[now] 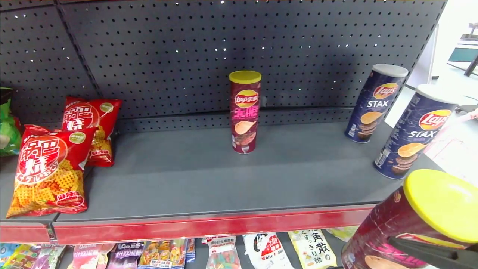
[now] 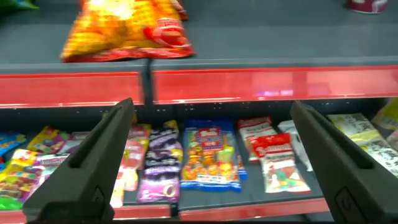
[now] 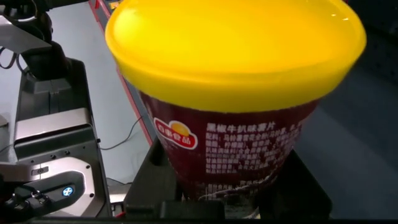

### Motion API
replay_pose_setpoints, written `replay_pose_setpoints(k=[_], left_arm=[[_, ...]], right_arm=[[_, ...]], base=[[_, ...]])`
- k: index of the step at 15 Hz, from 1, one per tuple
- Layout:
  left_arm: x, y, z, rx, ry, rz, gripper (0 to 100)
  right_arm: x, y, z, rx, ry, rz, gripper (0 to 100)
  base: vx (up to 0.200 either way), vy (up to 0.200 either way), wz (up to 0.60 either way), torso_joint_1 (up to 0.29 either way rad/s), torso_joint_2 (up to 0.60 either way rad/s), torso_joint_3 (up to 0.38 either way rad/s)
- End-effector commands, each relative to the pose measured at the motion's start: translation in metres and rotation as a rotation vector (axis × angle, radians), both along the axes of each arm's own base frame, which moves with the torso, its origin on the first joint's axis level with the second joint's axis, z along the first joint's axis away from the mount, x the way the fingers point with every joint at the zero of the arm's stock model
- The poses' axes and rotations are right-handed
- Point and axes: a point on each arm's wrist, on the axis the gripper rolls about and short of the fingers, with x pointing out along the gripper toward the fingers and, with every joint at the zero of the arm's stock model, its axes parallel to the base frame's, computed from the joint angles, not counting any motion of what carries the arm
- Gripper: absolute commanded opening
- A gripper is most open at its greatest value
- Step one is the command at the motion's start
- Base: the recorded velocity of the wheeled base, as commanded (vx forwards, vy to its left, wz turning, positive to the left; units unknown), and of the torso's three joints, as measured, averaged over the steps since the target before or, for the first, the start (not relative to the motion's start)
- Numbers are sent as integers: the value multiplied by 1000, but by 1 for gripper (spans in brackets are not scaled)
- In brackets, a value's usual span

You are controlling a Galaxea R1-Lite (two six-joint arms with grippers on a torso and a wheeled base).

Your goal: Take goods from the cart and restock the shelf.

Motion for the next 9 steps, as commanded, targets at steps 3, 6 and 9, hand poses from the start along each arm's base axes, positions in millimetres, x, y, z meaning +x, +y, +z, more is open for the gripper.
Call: replay_pose_setpoints(k=[3,6,9], left_arm=[[0,0,0,0,1,1,100],[0,0,0,0,1,1,100],[0,0,0,0,1,1,100]], right_arm=[[-3,-1,0,3,-8,3,0],[-5,-2,-2,3,-7,5,0],[-8,-3,-4,3,-7,5,0]], base=[[0,0,0,0,0,0],[0,0,0,0,0,0],[0,0,0,0,0,0]])
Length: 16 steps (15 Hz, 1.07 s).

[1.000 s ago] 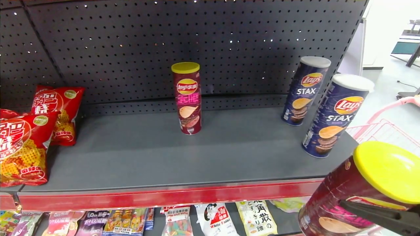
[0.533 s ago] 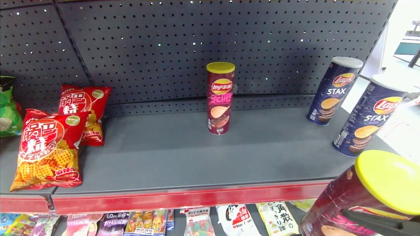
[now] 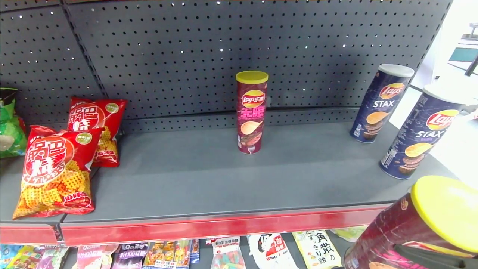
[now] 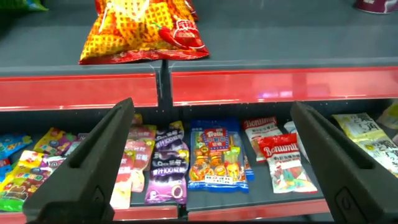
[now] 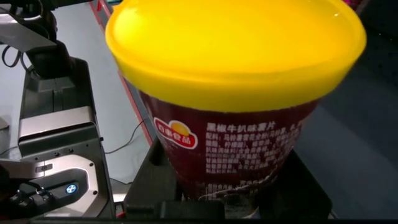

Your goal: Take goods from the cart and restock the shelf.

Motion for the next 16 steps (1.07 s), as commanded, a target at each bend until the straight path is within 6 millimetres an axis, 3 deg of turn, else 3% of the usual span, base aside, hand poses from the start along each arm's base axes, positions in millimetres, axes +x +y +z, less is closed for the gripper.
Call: replay_pose_setpoints(k=[1,6,16], left_arm=[[0,0,0,0,1,0,100],[0,0,0,-2,1,0,100],[0,0,0,3,1,-1,100]], right_arm=[[-1,0,-1,1,-2,1,0],[-5,-2,2,10,-18,4,0],[0,0,1,8,8,-2,0]], base=[[0,0,0,0,0,0],[160,0,0,-5,3,4],[0,0,0,0,0,0]])
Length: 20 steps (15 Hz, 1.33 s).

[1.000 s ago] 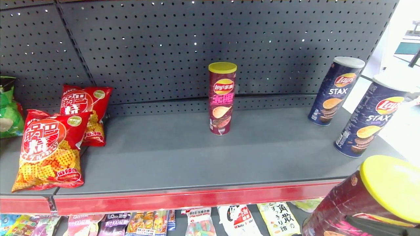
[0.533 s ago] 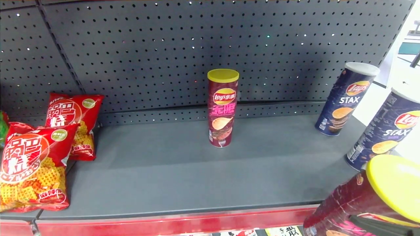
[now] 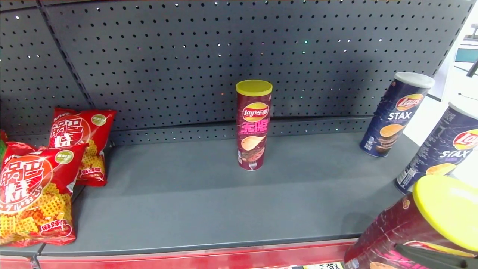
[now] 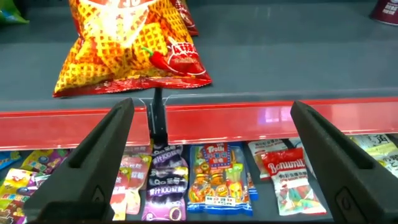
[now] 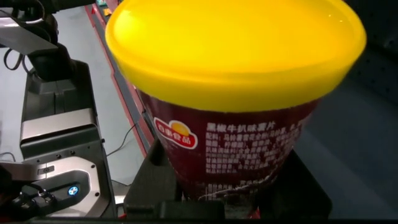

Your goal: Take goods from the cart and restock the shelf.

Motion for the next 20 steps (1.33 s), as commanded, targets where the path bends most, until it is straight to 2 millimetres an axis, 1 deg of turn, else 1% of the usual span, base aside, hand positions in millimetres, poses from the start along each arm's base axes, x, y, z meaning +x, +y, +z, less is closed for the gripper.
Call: replay_pose_setpoints(k=[1,6,7,9,10,11,12,13,14,15,16,17,18,19,20], left_arm=[[0,0,0,4,2,-2,100],[0,-1,0,26,-2,-65,100],[0,-2,0,36,-3,-68,100],[-1,-2,4,74,-25,-96,100],[-10,-3,47,73,-164,-151,100],[-10,-4,92,80,-221,-206,100],[-12,-4,127,80,-259,-270,100],[-9,-4,138,79,-243,-283,100],[0,-4,144,78,-203,-314,100],[0,-4,144,78,-203,-314,100],[20,-7,143,75,-111,-449,100],[31,-10,136,70,-47,-539,100],[40,-13,134,68,-14,-622,100],[44,-15,133,68,6,-647,100],[59,-22,133,71,54,-719,100]], right_arm=[[1,1,-1,-2,5,2,0],[0,3,3,3,-7,25,0],[1,4,6,7,-14,31,0],[8,11,17,15,-33,54,0],[12,15,21,16,-34,68,0],[15,17,22,14,-30,77,0],[18,21,22,10,-20,88,0],[19,23,22,8,-18,99,0],[20,26,22,4,-12,110,0],[20,26,22,4,-12,110,0],[22,27,22,2,-12,108,0],[23,28,22,1,-11,107,0],[22,27,22,2,-12,108,0],[22,28,23,3,-13,108,0],[23,28,23,2,-11,108,0]], base=[[0,0,0,0,0,0],[0,0,0,0,0,0],[0,0,0,0,0,0],[0,0,0,0,0,0],[0,0,0,0,0,0],[0,0,0,0,0,0],[0,0,0,0,0,0],[0,0,0,0,0,0],[0,0,0,0,0,0],[0,0,0,0,0,0],[0,0,0,0,0,0],[0,0,0,0,0,0],[0,0,0,0,0,0],[0,0,0,0,0,0],[0,0,0,0,0,0]])
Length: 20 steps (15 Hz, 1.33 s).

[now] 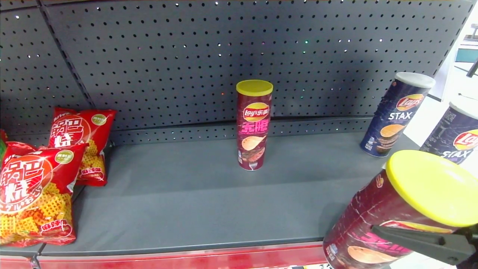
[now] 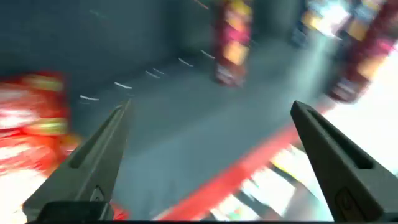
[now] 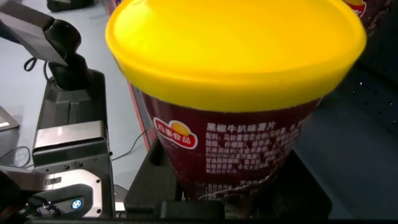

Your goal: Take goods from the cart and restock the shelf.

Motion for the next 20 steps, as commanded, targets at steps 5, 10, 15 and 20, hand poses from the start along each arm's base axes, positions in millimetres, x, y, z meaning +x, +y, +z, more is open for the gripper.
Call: replay_pose_setpoints(k=[5,10,15,20], left_arm=[[98,-39,19,124,59,-237,100],[140,-49,19,143,72,-334,100],[201,-67,1,134,28,-339,100],[254,-96,-17,124,-27,-417,100]], right_arm=[[5,3,1,-2,4,3,0],[7,6,0,-10,15,11,0],[16,11,6,-6,7,0,0],[27,20,17,3,-11,6,0]], base=[[0,0,0,0,0,0],[0,0,0,0,0,0],[0,0,0,0,0,0],[0,0,0,0,0,0]])
